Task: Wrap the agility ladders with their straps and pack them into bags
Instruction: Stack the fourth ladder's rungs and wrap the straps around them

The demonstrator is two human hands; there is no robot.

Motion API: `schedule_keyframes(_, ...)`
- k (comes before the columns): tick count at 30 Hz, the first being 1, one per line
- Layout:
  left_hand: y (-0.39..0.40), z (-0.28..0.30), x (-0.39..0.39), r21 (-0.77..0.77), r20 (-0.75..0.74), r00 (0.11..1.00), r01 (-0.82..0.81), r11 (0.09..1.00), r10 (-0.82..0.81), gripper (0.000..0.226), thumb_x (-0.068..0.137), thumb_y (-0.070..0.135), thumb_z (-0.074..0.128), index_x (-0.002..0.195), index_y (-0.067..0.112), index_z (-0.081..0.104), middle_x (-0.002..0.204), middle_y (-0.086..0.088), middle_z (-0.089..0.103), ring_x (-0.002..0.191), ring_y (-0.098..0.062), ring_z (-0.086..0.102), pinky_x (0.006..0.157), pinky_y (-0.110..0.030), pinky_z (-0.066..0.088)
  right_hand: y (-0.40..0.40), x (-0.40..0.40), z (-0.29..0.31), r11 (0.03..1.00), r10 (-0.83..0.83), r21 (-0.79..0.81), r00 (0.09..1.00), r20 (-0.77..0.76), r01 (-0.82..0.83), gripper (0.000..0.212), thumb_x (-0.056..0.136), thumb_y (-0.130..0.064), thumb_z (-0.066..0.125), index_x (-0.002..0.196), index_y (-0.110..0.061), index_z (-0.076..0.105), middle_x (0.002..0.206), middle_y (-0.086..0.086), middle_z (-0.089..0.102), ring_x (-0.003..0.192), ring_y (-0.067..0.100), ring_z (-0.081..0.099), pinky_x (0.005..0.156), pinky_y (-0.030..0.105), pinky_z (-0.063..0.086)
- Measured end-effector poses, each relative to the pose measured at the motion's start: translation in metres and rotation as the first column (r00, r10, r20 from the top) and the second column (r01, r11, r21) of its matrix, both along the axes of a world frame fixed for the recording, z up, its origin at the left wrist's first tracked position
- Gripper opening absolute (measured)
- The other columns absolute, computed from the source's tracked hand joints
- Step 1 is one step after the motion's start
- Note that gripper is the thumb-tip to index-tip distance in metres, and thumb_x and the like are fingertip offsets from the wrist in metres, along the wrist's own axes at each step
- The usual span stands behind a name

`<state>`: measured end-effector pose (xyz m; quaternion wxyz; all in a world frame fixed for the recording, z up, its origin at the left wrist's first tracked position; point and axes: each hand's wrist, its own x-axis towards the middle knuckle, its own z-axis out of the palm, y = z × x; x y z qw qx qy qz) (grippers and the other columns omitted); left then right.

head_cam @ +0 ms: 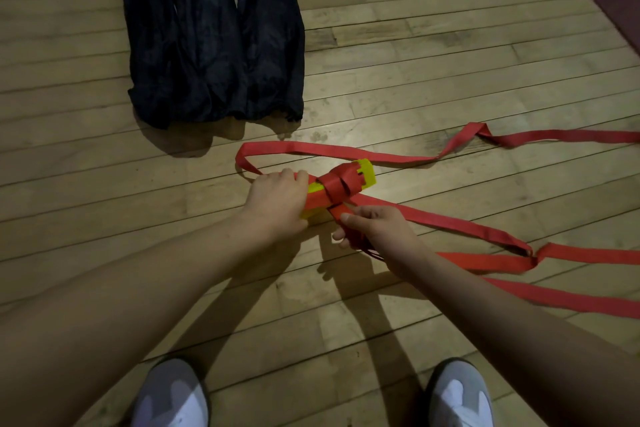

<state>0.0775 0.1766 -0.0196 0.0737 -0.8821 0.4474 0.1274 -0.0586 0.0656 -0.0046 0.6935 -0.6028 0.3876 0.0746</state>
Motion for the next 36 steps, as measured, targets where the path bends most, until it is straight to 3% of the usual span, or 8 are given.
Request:
schedule_keyframes(5,0.005,-0.01,-0.013,-0.032,-0.004,1.0,-0.02,0.999,0.019,0.058,0.082,0.037,0.068,0.128,0.013,0.042,0.132,-0.011,0.04,0.121,-0.028,0.043,0.097,-0.038,0.042,0.001,0.0,0.003,0.999,0.053,0.007,0.999,0.009,-0.053,0.016,0.095,-0.008,0.057,0.098,0.006,0.063,0.08,0.013,0.069,0.061,0.013,0.063,0.055,0.016,0.049)
schedule_keyframes(8,0.008,-0.012,-0.009,-0.113,-0.107,0.986,-0.137,0.984,0.125,0.057,0.084,0.026,0.069,0.129,0.014,0.036,0.123,-0.009,0.049,0.105,-0.025,0.056,0.078,-0.034,0.049,0.002,-0.001,0.003,0.998,0.06,0.001,0.998,0.005,-0.06,0.016,0.096,-0.009,0.055,0.1,0.004,0.062,0.08,0.011,0.068,0.064,0.013,0.061,0.058,0.018,0.047)
schedule_keyframes(11,0.009,-0.008,0.006,-0.12,-0.082,0.984,-0.169,0.978,0.16,0.052,0.089,0.027,0.063,0.129,0.014,0.032,0.108,-0.007,0.059,0.092,-0.025,0.062,0.065,-0.034,0.047,0.001,0.0,0.005,0.996,0.086,-0.021,0.996,0.016,-0.086,0.012,0.096,-0.012,0.055,0.092,-0.003,0.064,0.078,0.008,0.07,0.066,0.014,0.059,0.062,0.024,0.043)
schedule_keyframes(17,0.011,-0.014,0.001,-0.047,-0.05,0.998,-0.038,0.998,0.036,0.06,0.094,0.05,0.049,0.136,0.011,0.028,0.12,-0.012,0.057,0.105,-0.027,0.06,0.088,-0.039,0.046,0.001,0.008,0.009,0.996,0.08,-0.046,0.996,0.051,-0.077,0.01,0.094,-0.009,0.056,0.091,-0.005,0.065,0.078,0.012,0.068,0.065,0.015,0.058,0.062,0.024,0.042)
schedule_keyframes(23,0.016,-0.012,-0.008,-0.022,-0.221,0.975,0.009,1.0,-0.013,0.059,0.1,0.046,0.031,0.148,0.015,0.014,0.127,-0.014,0.049,0.113,-0.028,0.05,0.103,-0.044,0.03,0.003,0.002,0.004,0.997,0.023,-0.072,1.0,0.02,-0.021,0.013,0.095,-0.008,0.054,0.09,0.0,0.064,0.076,0.013,0.066,0.065,0.017,0.055,0.06,0.024,0.042)
schedule_keyframes(26,0.022,-0.01,-0.009,0.041,-0.214,0.972,0.109,0.993,-0.097,0.069,0.099,0.051,0.032,0.153,0.019,0.001,0.132,-0.015,0.041,0.12,-0.029,0.044,0.107,-0.042,0.029,0.002,-0.003,0.002,0.997,0.018,-0.072,1.0,0.013,-0.017,0.014,0.094,-0.005,0.054,0.091,0.006,0.063,0.077,0.016,0.065,0.067,0.021,0.053,0.06,0.025,0.04)
schedule_keyframes(31,0.02,-0.01,-0.007,0.041,-0.148,0.988,0.044,0.998,-0.038,0.067,0.083,0.059,0.06,0.129,0.012,0.047,0.118,-0.008,0.046,0.108,-0.024,0.049,0.096,-0.036,0.04,0.006,-0.008,-0.004,0.997,0.013,-0.079,1.0,-0.026,-0.015,0.017,0.093,-0.004,0.057,0.092,0.011,0.062,0.076,0.016,0.066,0.072,0.024,0.054,0.065,0.028,0.043)
schedule_keyframes(36,0.027,-0.012,-0.011,0.009,-0.153,0.979,0.138,0.99,-0.135,0.063,0.086,0.065,0.047,0.118,0.011,0.047,0.114,-0.008,0.044,0.106,-0.024,0.046,0.093,-0.036,0.039,0.004,-0.008,-0.007,0.992,0.047,-0.114,0.999,-0.027,-0.05,0.016,0.091,-0.003,0.059,0.077,0.0,0.064,0.074,0.016,0.067,0.069,0.022,0.056,0.067,0.029,0.045)
